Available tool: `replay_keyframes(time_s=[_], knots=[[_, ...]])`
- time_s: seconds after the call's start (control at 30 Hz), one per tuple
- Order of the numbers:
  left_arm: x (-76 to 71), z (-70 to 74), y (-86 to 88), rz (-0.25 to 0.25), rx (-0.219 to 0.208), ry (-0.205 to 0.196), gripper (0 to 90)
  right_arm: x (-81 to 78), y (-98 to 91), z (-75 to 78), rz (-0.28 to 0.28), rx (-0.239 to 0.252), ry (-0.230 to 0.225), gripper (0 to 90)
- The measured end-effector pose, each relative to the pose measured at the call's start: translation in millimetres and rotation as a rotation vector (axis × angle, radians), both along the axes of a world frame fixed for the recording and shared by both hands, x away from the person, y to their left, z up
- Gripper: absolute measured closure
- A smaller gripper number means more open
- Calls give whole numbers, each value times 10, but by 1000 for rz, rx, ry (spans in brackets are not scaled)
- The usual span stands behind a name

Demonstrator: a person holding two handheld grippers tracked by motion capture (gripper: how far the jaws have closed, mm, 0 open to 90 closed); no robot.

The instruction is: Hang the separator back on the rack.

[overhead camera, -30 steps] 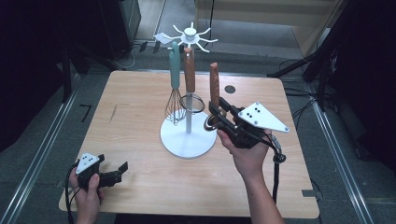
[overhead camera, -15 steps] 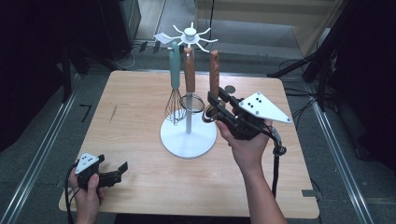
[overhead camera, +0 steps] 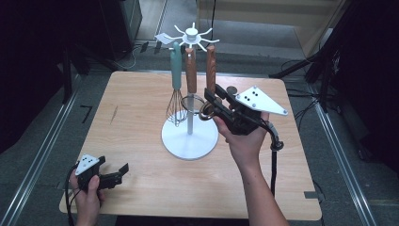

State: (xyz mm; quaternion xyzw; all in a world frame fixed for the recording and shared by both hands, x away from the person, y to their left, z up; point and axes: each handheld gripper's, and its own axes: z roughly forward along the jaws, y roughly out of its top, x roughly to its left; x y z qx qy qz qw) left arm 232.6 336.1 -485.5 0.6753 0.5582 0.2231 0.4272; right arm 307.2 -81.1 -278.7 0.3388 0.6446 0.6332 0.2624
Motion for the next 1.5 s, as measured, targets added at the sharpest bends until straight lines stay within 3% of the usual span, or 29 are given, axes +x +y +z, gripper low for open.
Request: replay_keyframes(time_s=[0.43, 0.6, 0.67, 0.9, 1.17, 1.3, 1.5], knots=[[-1, 1, 1, -1, 1, 0, 0, 59, 51, -40, 23, 4, 19, 695], [-2, 0, 4, 0, -1, 0, 0, 34, 14, -65, 38, 0, 7, 522], [-4, 1, 1, 2, 3, -2, 0, 4, -5, -111, 18, -18, -6, 469], [-6, 1, 0, 6, 3, -5, 0, -39, -132, -329, -31, -55, 42, 247], [-14, 2, -2, 6, 2, -12, 0, -152, -330, -584, -66, -54, 82, 134], [-17, 3, -3, 6, 3, -14, 0, -215, -456, -766, -113, -45, 110, 60], [-23, 3, 6, 7, -4, -18, 0, -266, -626, -985, -175, -39, 143, 28]])
